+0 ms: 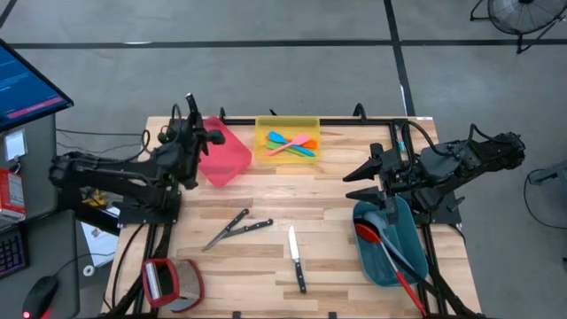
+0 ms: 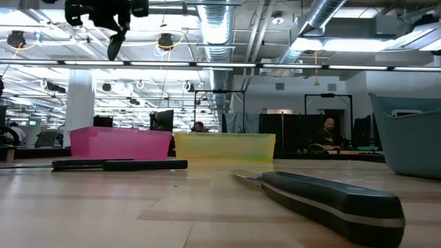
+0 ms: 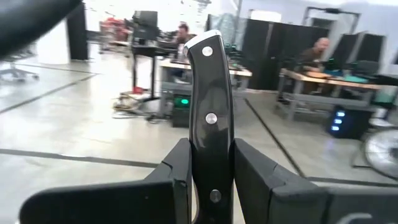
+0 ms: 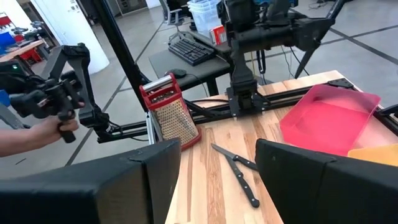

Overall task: Pick & Place Kitchen Items
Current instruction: Put the black knife into the pink bin

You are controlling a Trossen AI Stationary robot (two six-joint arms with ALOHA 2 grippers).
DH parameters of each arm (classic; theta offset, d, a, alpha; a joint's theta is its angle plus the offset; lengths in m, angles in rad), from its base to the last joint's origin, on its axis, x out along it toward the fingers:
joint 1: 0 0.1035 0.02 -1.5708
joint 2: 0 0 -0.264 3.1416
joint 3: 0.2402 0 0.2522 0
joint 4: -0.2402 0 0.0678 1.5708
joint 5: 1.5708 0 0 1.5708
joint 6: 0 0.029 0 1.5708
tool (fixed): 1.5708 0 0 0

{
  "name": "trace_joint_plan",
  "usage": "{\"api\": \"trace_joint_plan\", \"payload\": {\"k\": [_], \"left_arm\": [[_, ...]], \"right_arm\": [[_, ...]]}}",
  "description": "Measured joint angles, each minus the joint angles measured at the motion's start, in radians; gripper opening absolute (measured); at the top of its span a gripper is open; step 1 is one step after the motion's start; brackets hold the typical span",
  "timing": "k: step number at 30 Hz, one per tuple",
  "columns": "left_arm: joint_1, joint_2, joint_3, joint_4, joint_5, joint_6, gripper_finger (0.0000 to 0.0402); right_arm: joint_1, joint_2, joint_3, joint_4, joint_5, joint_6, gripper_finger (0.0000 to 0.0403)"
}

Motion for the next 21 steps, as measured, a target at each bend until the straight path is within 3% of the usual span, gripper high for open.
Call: {"api": "trace_joint_plan", "payload": {"k": [14, 16, 21], "left_arm": [[0.194, 0.056, -0.062, -0.001, 0.132, -0.061, 0.0060], [0.203, 0.055, -0.082, -0.004, 0.187, -0.109, 0.0060], [0.215, 0.056, -0.118, -0.099, 0.201, -0.206, 0.0060]], "right_arm": [[0.000, 0.000, -0.001, -0.009, 0.000, -0.012, 0.0202], [0.000, 0.000, -0.001, -0.008, 0.000, -0.019, 0.0202], [0.000, 0.000, -0.001, -0.008, 0.000, -0.019, 0.0202]]}}
